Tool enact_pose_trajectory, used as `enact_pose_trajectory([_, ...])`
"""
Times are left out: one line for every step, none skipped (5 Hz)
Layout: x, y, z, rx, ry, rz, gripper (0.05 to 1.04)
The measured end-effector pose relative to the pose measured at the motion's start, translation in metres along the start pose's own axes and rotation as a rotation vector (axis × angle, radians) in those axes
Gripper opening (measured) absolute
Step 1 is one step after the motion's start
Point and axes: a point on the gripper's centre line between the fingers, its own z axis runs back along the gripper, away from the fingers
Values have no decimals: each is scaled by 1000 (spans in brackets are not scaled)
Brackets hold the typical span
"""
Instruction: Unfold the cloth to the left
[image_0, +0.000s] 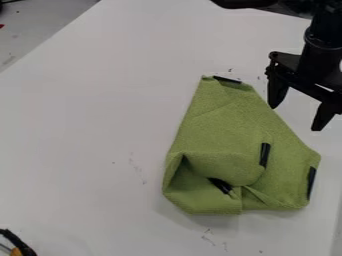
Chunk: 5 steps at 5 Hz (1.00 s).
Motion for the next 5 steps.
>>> enact_pose_trajectory([-5,0,-14,5,38,5,1000])
enact_pose_trajectory([-13,4,-25,32,33,63,1000])
enact_pose_trajectory([-17,5,-34,34,16,96,1000])
enact_pose_trajectory([-22,15,-44,14,4,125,1000])
enact_pose_trajectory([-26,18,-59,-4,22,134,1000])
